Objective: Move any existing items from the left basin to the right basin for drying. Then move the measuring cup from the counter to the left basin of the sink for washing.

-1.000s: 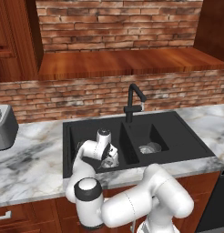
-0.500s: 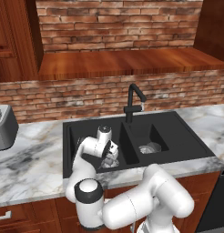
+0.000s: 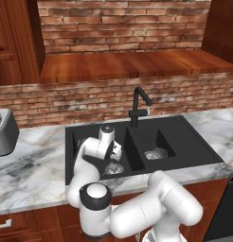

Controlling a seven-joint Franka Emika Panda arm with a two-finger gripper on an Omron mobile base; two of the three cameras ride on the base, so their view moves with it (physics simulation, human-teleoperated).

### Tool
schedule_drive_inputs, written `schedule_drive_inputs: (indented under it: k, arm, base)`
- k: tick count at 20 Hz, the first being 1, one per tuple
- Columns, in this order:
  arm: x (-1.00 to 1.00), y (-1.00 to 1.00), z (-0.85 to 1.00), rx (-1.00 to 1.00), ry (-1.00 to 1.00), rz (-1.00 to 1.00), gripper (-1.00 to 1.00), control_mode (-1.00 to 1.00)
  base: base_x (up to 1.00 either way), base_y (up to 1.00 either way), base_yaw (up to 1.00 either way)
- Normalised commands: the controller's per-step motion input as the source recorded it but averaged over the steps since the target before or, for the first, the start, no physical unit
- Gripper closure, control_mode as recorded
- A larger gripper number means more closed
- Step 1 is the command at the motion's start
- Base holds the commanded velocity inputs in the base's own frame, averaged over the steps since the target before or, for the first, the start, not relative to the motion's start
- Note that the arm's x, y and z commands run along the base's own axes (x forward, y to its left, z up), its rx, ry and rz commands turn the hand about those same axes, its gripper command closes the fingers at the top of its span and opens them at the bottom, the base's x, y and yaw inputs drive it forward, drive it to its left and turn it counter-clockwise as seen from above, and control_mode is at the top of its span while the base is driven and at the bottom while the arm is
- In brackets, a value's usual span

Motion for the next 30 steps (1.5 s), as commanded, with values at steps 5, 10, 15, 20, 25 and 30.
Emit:
schedule_drive_inputs:
  k: [5,10,15,20,25,30]
  arm:
    - [-0.1,0.09,0.42,-0.02,-0.05,0.0,-1.0,-1.0]
    - [-0.12,0.09,0.43,-0.03,-0.05,0.0,-1.0,-1.0]
    - [-0.09,0.09,0.4,-0.04,-0.04,0.0,-1.0,-1.0]
    - [-0.09,0.08,0.39,-0.05,-0.04,0.0,-1.0,-1.0]
    - [-0.14,0.07,0.34,-0.05,-0.05,0.0,-1.0,-1.0]
    - [-0.18,0.08,0.3,-0.05,-0.03,0.0,-1.0,-1.0]
  base:
    - [0.0,0.0,0.0]
    - [0.0,0.0,0.0]
    - [0.0,0.0,0.0]
    - [0.0,0.0,0.0]
    - [0.0,0.0,0.0]
    - [0.0,0.0,0.0]
